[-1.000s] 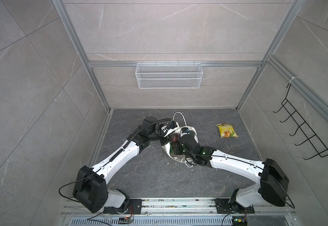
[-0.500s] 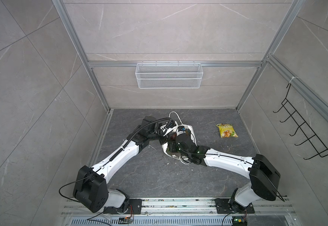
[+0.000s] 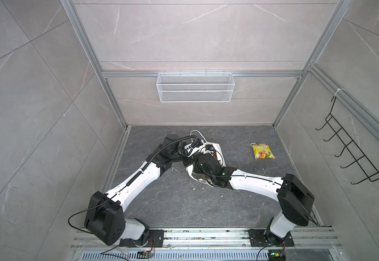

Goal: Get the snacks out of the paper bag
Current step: 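Reach the right gripper down into the bag and grasp the green FOX'S packet, then lift the green FOX'S packet out of the bag with the right gripper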

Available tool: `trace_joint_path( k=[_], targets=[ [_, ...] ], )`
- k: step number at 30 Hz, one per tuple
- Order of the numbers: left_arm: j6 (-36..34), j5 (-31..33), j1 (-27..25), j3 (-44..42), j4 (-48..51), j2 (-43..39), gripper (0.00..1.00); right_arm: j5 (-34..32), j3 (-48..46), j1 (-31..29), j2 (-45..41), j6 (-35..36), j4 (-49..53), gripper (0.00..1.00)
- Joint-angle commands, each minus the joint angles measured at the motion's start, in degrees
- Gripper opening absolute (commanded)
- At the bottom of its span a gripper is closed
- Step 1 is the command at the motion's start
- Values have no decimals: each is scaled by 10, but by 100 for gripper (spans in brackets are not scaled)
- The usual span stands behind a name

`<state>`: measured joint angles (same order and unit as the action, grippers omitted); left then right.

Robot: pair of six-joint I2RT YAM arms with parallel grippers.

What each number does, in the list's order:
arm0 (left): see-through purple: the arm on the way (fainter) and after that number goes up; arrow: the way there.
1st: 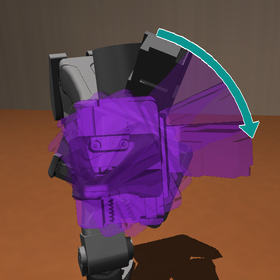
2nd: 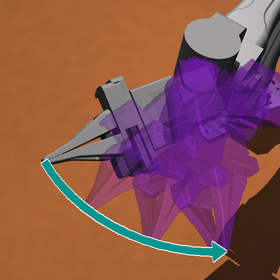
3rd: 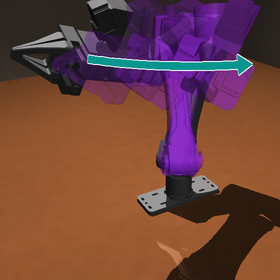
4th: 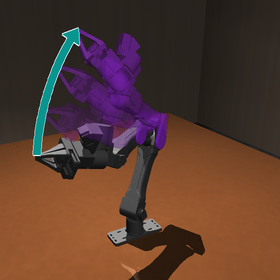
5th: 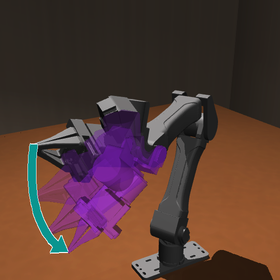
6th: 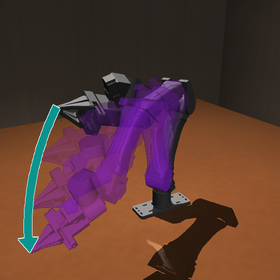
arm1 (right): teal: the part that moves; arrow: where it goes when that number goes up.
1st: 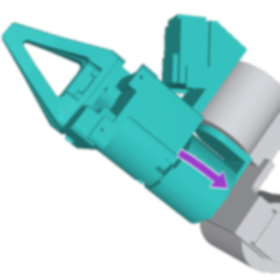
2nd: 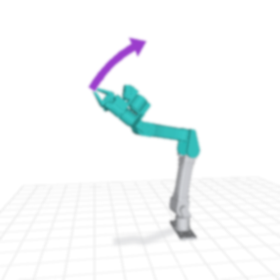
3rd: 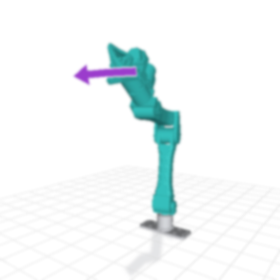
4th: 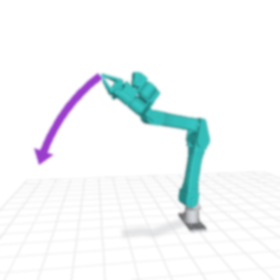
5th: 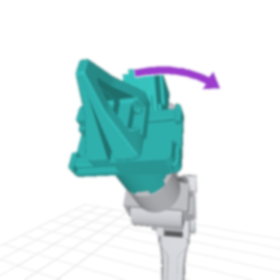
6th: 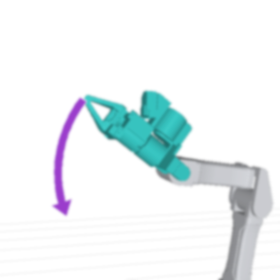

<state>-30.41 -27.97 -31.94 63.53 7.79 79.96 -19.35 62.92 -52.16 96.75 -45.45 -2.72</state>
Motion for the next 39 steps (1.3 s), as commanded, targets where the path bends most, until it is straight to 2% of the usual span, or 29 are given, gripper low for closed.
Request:
trace_joint_path(
  k=[1, 12, 18, 39],
  targets=[
    [-1, -70, -18, 9, -40, -16, 0, 15, -19, -1, 16, 10, 24, 2],
    [-3, -53, -18, -1, -48, -19, 0, 51, -62, -1, -78, 67, -10, 0],
    [-2, -52, -18, -3, -49, -20, 0, 66, -81, -1, -140, 87, -2, 0],
    [2, -36, -18, -3, -57, -20, 0, 75, -142, 2, -277, 147, 71, 0]
  ],
)
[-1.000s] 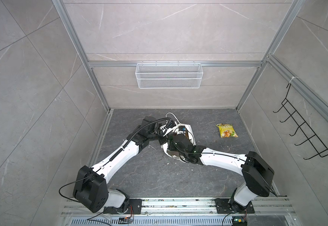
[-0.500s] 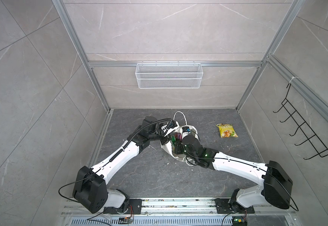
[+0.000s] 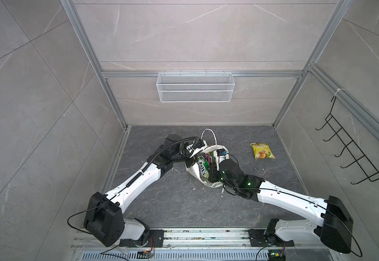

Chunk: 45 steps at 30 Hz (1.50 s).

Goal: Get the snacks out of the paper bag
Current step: 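Lift the green FOX'S packet out of the bag with the right gripper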

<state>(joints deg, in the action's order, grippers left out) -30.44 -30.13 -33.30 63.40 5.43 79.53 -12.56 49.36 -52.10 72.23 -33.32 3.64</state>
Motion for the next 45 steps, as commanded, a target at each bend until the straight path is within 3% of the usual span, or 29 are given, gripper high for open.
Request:
trace_joint_path(
  k=[1, 8, 14, 26, 36, 45],
  targets=[
    [4, -14, -5, -1, -33, -15, 0, 11, -8, 2, -39, 32, 7, 0],
    [5, -11, -5, 0, -28, -18, 0, 34, -28, 11, -118, 59, 29, 0],
    [4, -6, -5, -2, -34, -15, 0, 59, 11, 30, -153, 85, 94, 0],
    [7, -11, -5, 1, -40, -13, 0, 225, 184, 123, -140, 130, 246, 0],
    [5, -3, -5, -5, -44, -16, 0, 238, 318, 210, -130, 144, 384, 0],
    [5, -1, -4, -13, -61, -18, 0, 175, 385, 299, -138, 138, 474, 0]
  ],
)
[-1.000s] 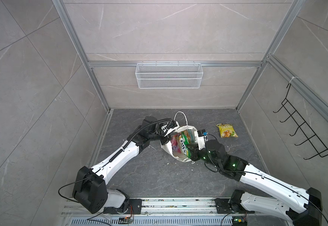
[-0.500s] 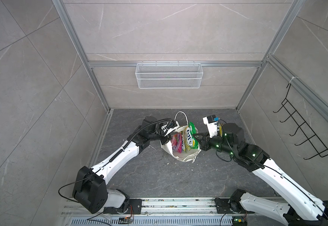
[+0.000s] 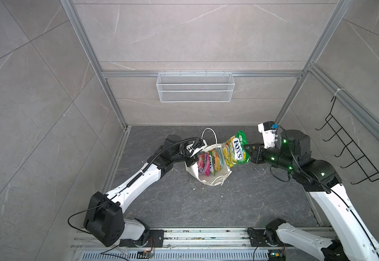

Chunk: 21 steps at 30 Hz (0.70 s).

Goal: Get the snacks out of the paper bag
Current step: 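Lift the green FOX'S packet out of the bag with the right gripper, then lower the green packet onto the table beside the yellow chip bag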

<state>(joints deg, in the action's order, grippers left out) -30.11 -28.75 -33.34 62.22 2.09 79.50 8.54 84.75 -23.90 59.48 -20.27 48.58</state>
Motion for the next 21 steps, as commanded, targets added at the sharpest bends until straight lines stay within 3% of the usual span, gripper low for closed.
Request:
trace_joint_path(
  k=[1, 11, 21],
  targets=[
    [1, -14, -4, -2, -28, -19, 0, -35, 40, 27, -7, 8, 31, 0],
    [-1, -15, -4, -4, -31, -22, 0, -6, 39, 101, 38, -12, 19, 0],
    [-5, -20, -4, 1, -29, -13, 0, 75, -99, 136, 133, 10, -186, 0]
  ],
)
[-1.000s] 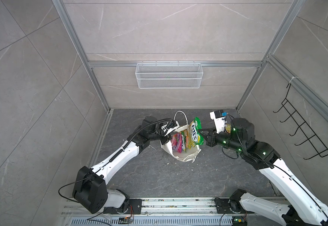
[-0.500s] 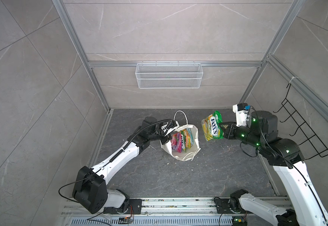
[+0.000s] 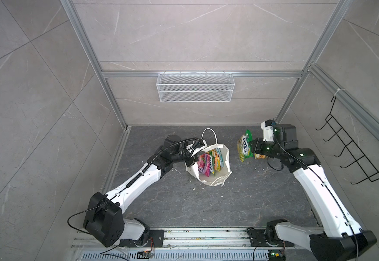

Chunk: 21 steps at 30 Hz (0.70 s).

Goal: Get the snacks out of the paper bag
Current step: 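Lower the green packet onto the table beside the yellow chip bag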

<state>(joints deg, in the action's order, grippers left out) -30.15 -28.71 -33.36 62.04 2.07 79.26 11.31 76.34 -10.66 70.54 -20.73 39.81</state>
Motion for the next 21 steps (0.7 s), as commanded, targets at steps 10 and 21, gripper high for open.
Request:
trace_joint_path(
  k=[10, 21],
  targets=[
    [-4, -18, -4, -4, -26, -6, 0, 174, 25, 4, 183, 39, -148, 0],
    [4, -15, -4, -16, -38, -8, 0, 172, 44, 45, 262, 90, -105, 0]
  ],
)
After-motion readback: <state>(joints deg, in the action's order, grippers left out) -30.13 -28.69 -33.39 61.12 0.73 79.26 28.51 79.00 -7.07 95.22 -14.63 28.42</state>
